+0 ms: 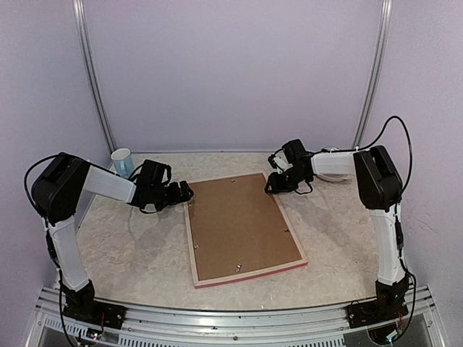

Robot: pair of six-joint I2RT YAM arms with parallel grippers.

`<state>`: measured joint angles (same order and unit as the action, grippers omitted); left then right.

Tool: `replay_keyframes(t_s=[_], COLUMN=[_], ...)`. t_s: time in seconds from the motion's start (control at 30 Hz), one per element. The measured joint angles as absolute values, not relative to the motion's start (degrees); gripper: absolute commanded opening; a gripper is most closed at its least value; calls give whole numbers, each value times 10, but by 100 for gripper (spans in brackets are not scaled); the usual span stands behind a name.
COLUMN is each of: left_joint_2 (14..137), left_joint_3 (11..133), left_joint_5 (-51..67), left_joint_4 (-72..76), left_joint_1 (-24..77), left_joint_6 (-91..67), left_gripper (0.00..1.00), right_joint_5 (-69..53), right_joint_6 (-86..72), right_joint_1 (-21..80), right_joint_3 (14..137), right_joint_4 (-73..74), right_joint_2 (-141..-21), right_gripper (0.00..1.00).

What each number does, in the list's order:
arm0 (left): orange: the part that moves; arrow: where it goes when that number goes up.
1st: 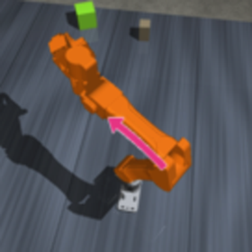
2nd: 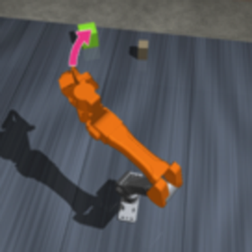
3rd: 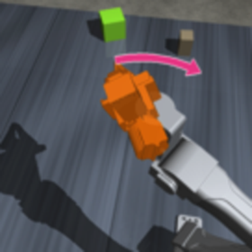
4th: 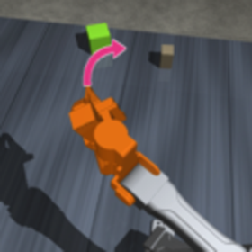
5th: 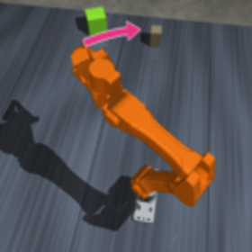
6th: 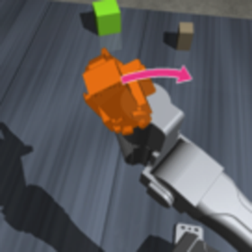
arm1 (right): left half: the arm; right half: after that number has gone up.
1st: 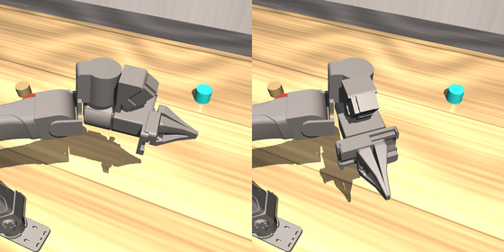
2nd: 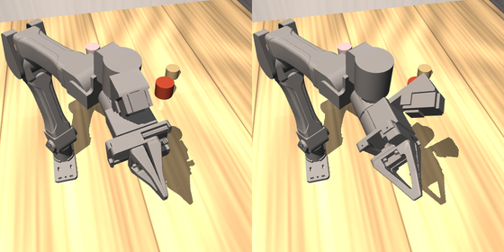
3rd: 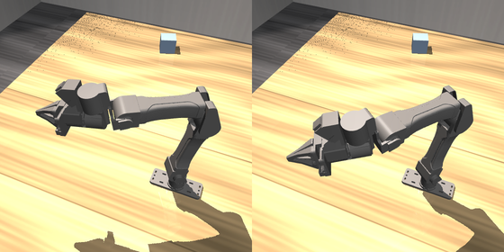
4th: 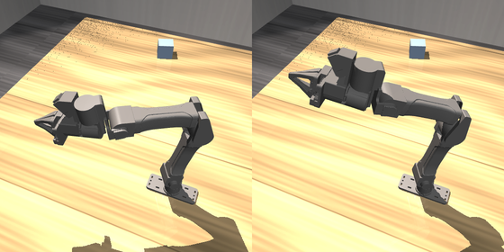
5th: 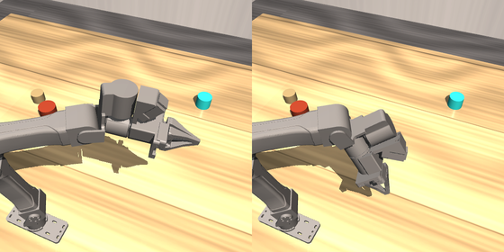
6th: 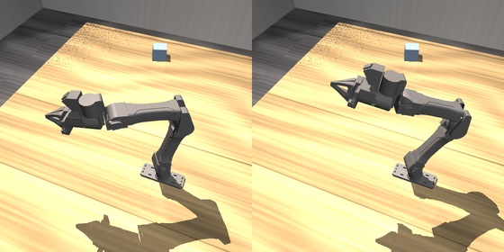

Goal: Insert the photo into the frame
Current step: Press the fastener onto the backboard.

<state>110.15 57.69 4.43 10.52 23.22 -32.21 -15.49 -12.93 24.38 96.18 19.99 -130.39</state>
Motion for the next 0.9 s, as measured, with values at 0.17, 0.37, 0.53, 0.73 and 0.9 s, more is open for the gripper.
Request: replay_keyframes(t_s=[0.17, 0.37, 0.53, 0.73, 0.9], left_joint_2=[1101, 1101, 1101, 1101, 1101], left_joint_3=[577, 577, 577, 577, 577], left_joint_5=[44, 45, 45, 47, 50], left_joint_4=[105, 105, 106, 107, 107], left_joint_1=[232, 232, 232, 230, 228], left_joint_6=[-323, -324, -328, -330, -330], left_gripper=[99, 99, 99, 99, 99], right_joint_5=[-144, -134, -130, -127, -128], right_joint_6=[-132, -143, -158, -176, -187], right_joint_1=[244, 245, 245, 245, 245], right_joint_3=[965, 967, 967, 968, 968], right_joint_4=[204, 209, 209, 210, 210], right_joint_2=[-1304, -1304, -1304, -1303, -1303], right_gripper=[35, 32, 28, 20, 19])
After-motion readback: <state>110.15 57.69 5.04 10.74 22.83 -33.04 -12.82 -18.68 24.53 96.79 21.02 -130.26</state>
